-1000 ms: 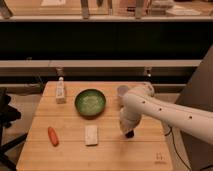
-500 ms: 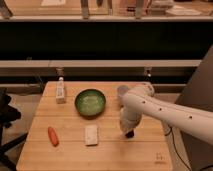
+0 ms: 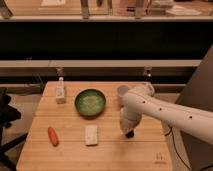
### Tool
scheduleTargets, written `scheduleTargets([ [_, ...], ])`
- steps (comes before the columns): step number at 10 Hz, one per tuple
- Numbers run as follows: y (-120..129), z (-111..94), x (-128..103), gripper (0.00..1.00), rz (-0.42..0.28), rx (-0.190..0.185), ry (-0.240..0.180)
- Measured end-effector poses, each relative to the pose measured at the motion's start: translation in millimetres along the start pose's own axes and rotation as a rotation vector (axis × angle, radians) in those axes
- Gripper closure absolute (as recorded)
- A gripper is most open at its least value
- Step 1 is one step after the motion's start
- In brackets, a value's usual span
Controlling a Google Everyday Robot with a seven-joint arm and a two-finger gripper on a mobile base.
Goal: Knock the eraser over
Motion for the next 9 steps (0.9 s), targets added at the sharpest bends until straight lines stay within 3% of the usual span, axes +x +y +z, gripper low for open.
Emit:
scheduleTargets([
  [1,-4,-3,9,0.97,-0.003,-0.007,0.002],
  [4,-30,-14,41,0.75,-0.016,-0.031,0.003],
  [8,-30,-21,48,0.37,-0.020,-0.040,0.013],
  [9,-30,-21,47,0.33,-0.032,-0.037,0.009],
])
